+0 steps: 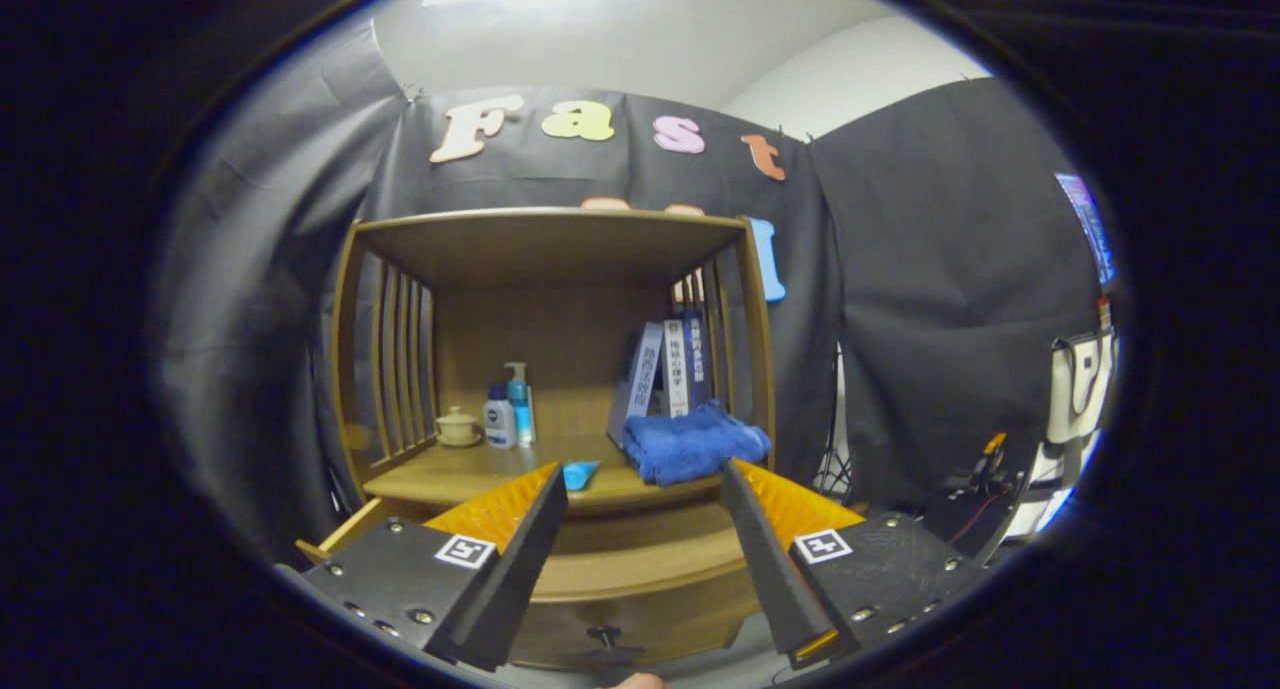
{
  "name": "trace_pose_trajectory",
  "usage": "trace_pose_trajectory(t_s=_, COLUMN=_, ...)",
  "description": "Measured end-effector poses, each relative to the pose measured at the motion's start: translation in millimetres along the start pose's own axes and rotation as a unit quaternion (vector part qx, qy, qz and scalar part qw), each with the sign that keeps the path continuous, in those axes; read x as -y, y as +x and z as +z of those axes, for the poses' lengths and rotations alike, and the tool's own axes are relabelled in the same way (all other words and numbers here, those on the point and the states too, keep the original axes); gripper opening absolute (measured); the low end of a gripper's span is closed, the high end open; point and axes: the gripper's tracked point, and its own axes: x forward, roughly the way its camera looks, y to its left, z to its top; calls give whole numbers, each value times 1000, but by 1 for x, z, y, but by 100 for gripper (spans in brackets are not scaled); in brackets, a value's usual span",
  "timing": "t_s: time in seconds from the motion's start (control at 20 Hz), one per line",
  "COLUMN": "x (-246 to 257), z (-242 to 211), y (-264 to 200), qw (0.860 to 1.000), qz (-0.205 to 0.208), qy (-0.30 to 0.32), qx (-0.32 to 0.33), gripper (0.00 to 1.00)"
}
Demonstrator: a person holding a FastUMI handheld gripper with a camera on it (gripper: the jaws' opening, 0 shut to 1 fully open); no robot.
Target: Pull open the drawer, take out the items inside it, and place them on the countertop above the cabinet.
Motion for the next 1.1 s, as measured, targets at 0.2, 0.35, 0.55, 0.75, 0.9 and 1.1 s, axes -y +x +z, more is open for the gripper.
trace_pose_trajectory(t_s=0.2, x=5, z=-51, y=-9, qw=998, qz=3, qy=3, qx=-65, gripper=93)
trace_pose_trajectory(t_s=0.35, x=5, z=-75, y=-9, qw=996, qz=18, qy=3, qx=-86, gripper=93)
trace_pose_trajectory(t_s=0.55, x=3, z=-101, y=-9, qw=994, qz=27, qy=8, qx=-109, gripper=95)
trace_pose_trajectory(t_s=0.75, x=-5, z=-121, y=-3, qw=991, qz=42, qy=20, qx=-128, gripper=97)
trace_pose_trajectory(t_s=0.9, x=-19, z=-133, y=1, qw=988, qz=69, qy=13, qx=-140, gripper=98)
trace_pose_trajectory(t_s=1.1, x=-26, z=-138, y=2, qw=986, qz=92, qy=12, qx=-141, gripper=98)
